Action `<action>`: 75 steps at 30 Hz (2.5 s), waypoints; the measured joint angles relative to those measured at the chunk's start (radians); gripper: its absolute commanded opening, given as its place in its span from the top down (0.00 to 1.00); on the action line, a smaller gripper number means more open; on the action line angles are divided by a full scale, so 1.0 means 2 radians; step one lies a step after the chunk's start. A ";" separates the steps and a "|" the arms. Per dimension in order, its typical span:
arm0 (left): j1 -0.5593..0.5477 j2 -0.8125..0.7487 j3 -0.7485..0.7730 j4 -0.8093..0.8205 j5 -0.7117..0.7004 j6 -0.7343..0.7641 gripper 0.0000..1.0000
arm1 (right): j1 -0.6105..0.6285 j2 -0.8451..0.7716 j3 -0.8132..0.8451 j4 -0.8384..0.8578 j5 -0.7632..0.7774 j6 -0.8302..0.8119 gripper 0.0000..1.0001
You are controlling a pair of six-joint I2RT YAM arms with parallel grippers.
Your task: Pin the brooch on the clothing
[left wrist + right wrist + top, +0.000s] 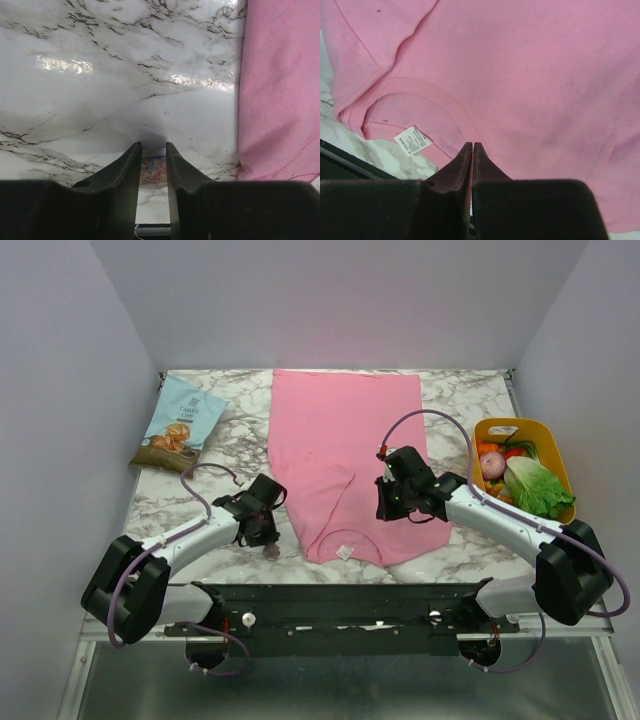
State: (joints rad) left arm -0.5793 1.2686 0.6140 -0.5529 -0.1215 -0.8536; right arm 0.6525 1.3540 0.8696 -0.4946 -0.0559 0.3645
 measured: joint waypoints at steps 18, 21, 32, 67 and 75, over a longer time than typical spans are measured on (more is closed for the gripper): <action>-0.059 0.030 0.022 -0.012 0.017 0.002 0.70 | 0.000 0.039 0.025 0.019 -0.010 -0.005 0.87; -0.067 0.030 0.022 -0.017 0.022 -0.005 0.70 | 0.000 0.055 0.041 0.025 -0.015 -0.005 0.62; -0.095 0.006 0.007 -0.031 0.030 -0.038 0.65 | 0.000 0.153 0.112 0.070 -0.024 -0.008 0.44; -0.122 0.429 0.557 -0.070 -0.119 0.201 0.31 | -0.174 -0.138 -0.070 0.032 -0.004 0.009 0.14; -0.122 0.451 0.557 -0.061 -0.118 0.213 0.37 | -0.180 -0.147 -0.070 0.022 -0.004 0.010 0.14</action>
State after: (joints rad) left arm -0.8234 2.1708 1.7279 -0.6743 -0.3569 -0.4267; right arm 0.2916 1.0592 0.7300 -0.4511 -0.0643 0.3851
